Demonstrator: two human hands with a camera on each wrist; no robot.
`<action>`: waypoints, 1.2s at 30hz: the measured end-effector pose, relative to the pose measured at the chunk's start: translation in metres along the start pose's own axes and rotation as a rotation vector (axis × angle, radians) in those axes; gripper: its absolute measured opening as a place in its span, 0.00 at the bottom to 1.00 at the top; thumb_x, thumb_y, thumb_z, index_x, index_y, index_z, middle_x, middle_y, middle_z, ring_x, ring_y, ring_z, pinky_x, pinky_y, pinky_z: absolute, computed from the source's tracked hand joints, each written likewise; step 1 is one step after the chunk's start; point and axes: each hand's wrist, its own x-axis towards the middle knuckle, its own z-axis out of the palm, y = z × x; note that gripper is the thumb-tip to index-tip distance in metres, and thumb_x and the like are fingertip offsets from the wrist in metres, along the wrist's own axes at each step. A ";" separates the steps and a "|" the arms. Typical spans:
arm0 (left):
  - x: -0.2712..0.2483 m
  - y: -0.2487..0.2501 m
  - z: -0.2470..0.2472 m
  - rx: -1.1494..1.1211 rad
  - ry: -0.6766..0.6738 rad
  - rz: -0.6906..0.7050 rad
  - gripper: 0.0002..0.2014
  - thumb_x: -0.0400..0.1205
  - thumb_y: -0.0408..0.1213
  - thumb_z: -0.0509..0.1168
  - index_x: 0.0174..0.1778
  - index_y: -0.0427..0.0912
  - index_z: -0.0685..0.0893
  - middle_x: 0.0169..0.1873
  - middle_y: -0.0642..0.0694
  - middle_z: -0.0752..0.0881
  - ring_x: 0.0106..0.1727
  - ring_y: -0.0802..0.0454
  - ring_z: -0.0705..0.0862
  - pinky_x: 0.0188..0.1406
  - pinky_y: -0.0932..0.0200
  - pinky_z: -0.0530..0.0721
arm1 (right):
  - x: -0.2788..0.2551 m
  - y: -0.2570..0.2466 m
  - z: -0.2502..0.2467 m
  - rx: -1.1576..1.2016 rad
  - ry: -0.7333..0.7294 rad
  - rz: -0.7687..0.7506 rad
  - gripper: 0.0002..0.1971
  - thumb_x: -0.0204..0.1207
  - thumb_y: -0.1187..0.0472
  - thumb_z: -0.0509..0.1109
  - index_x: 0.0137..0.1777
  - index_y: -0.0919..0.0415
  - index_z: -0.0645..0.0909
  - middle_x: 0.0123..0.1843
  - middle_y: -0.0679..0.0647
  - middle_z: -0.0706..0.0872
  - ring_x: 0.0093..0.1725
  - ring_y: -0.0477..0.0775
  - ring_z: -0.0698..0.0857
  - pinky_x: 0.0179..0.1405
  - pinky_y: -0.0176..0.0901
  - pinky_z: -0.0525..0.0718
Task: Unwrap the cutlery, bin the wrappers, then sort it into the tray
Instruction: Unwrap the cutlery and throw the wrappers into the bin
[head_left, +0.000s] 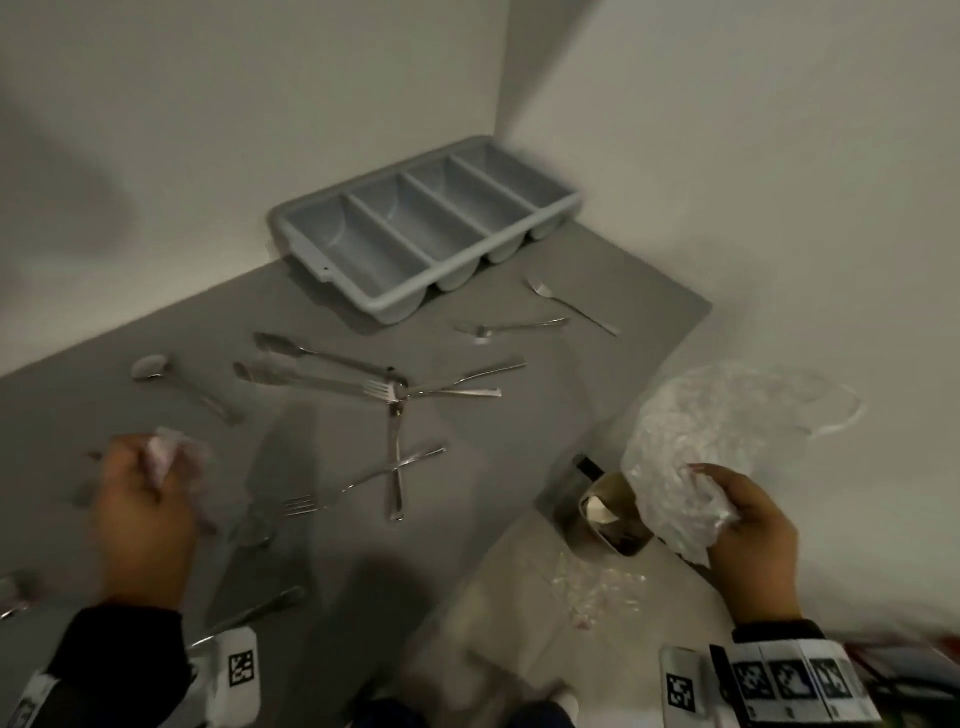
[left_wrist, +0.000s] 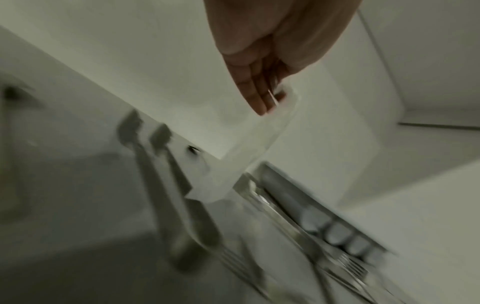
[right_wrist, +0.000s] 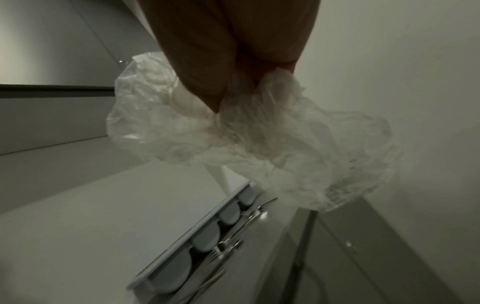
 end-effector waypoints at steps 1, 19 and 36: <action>-0.015 0.012 0.022 -0.085 -0.051 0.008 0.18 0.81 0.24 0.55 0.33 0.53 0.70 0.29 0.56 0.82 0.28 0.70 0.80 0.24 0.73 0.76 | 0.001 0.002 -0.016 -0.002 -0.037 0.030 0.30 0.62 0.78 0.75 0.42 0.36 0.77 0.43 0.14 0.80 0.44 0.18 0.78 0.43 0.09 0.70; -0.176 0.123 0.379 0.169 -1.168 0.456 0.19 0.78 0.47 0.60 0.66 0.53 0.76 0.65 0.75 0.71 0.70 0.71 0.70 0.65 0.88 0.61 | 0.036 0.217 -0.167 -0.024 0.195 0.336 0.15 0.67 0.80 0.68 0.46 0.61 0.85 0.42 0.55 0.85 0.45 0.54 0.84 0.41 0.10 0.72; -0.256 -0.115 0.759 0.787 -1.917 0.310 0.28 0.78 0.39 0.65 0.74 0.39 0.68 0.78 0.40 0.65 0.74 0.41 0.70 0.76 0.45 0.70 | 0.119 0.467 -0.015 0.269 0.325 0.767 0.03 0.74 0.76 0.65 0.44 0.71 0.80 0.36 0.62 0.83 0.35 0.49 0.80 0.31 0.24 0.76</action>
